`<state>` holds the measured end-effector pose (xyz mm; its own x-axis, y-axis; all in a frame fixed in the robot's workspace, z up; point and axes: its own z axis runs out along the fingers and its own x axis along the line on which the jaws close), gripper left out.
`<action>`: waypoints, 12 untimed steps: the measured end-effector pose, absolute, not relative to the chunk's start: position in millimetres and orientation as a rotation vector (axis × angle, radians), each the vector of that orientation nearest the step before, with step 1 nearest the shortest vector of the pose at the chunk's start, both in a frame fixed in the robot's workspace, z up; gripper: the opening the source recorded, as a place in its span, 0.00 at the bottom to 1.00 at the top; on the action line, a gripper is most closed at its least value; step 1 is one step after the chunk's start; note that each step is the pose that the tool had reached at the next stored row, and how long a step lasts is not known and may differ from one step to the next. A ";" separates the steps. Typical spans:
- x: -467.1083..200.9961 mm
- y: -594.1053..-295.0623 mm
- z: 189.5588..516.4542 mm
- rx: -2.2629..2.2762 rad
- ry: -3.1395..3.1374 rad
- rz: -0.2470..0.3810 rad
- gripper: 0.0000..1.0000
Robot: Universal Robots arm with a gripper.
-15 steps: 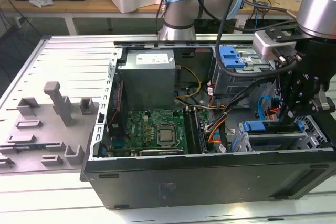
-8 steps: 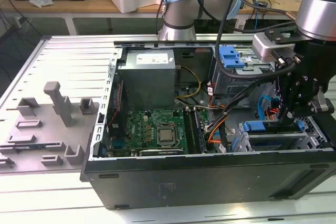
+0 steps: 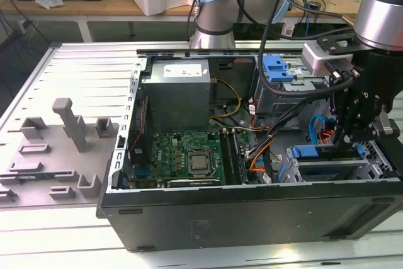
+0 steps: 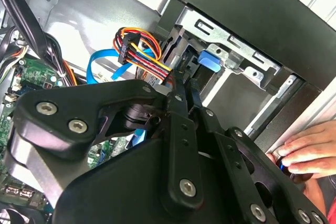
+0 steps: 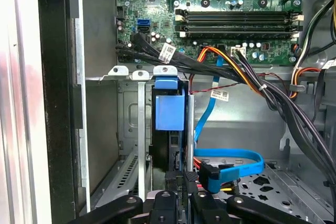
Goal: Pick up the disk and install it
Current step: 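Insert the first disk wire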
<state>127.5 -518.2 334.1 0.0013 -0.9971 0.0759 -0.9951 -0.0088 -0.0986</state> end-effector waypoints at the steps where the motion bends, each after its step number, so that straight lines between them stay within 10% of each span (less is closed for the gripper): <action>1: 127.5 -518.2 334.1 -2.211 2.200 -0.193 0.17; 12: 127.5 -518.2 333.9 -2.211 2.200 -0.193 0.17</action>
<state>127.5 -518.2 333.9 0.0013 -0.9971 0.0759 -0.9951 -0.0088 -0.0987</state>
